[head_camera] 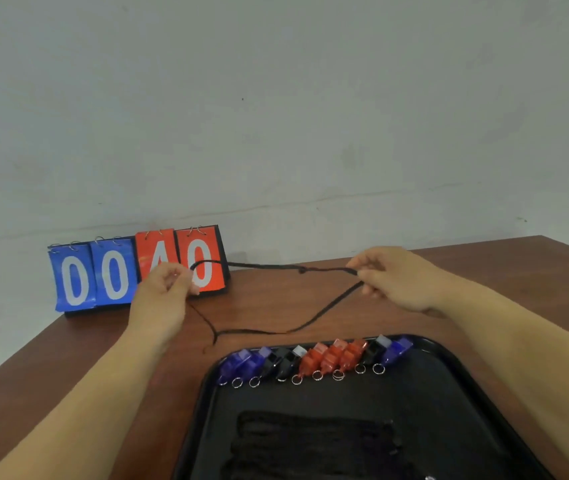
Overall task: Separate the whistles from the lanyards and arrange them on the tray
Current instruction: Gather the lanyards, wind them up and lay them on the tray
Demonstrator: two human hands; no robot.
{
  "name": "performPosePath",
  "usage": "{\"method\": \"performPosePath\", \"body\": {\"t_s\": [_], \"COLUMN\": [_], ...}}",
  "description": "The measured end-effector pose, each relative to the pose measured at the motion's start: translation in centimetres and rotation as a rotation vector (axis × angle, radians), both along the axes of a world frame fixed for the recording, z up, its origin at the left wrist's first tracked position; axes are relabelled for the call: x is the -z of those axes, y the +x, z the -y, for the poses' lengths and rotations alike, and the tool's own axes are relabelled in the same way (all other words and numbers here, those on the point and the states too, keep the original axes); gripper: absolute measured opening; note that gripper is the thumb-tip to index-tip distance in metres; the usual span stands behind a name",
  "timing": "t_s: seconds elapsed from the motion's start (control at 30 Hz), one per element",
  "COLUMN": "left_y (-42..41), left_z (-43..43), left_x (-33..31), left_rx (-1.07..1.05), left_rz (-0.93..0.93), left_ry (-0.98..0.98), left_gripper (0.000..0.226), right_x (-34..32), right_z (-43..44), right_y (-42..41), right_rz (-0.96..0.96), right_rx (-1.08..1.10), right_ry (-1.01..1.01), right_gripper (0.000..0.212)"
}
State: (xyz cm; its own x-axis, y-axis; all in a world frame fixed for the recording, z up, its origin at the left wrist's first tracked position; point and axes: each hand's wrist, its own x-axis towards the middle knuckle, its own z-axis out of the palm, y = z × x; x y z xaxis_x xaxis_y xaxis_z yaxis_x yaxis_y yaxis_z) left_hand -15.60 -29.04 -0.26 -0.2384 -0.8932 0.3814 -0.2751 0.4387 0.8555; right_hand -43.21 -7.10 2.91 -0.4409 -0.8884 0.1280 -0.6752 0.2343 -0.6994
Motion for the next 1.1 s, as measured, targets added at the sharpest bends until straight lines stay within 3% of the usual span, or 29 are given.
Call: {"method": "performPosePath", "body": {"t_s": [0.1, 0.3, 0.4, 0.53, 0.63, 0.7, 0.73, 0.83, 0.9, 0.97, 1.1], "left_y": [1.8, 3.7, 3.9, 4.6, 5.5, 5.9, 6.1, 6.4, 6.3, 6.3, 6.3], "left_z": [-1.6, -3.4, -3.2, -2.6, -2.0, -2.1, -2.1, -2.6, -2.8, -2.9, -3.5], "left_x": [-1.7, -1.0, 0.7, 1.9, 2.1, 2.1, 2.1, 2.0, 2.1, 2.1, 1.6], "left_rx": [0.069, 0.211, 0.269, 0.334, 0.387, 0.412, 0.412, 0.357, 0.271, 0.218, 0.226], "left_rz": [-0.335, -0.618, -0.659, -0.622, -0.532, -0.401, -0.323, -0.03, 0.157, 0.23, 0.326], "left_ry": [0.216, 0.533, 0.669, 0.705, 0.665, 0.577, 0.526, 0.338, 0.201, 0.13, 0.07], "left_gripper": [0.01, 0.007, 0.007, 0.019, 0.029, 0.039, 0.041, 0.028, 0.019, 0.015, 0.007], "right_x": [-0.8, 0.9, 2.2, 3.1, 3.1, 3.1, 3.1, 3.2, 3.4, 3.7, 3.9], "right_z": [-1.8, -4.1, -4.4, -4.3, -4.3, -4.5, -4.8, -5.2, -5.2, -5.0, -4.6], "right_y": [0.6, 0.2, 0.3, 0.1, -0.1, -0.3, -0.2, 0.3, 0.4, 0.2, -0.8], "right_rz": [0.096, 0.512, 0.755, 0.894, 0.971, 0.924, 0.813, 0.249, 0.123, 0.234, 0.852], "right_rx": [0.044, 0.045, 0.022, 0.067, 0.101, 0.117, 0.128, 0.14, 0.122, 0.124, 0.056], "right_ry": [-0.127, -0.3, -0.371, -0.427, -0.489, -0.478, -0.439, -0.254, -0.214, -0.258, -0.481], "right_gripper": [0.018, 0.017, 0.018, 0.02, 0.021, 0.019, 0.017, 0.006, 0.005, 0.01, 0.022]}}
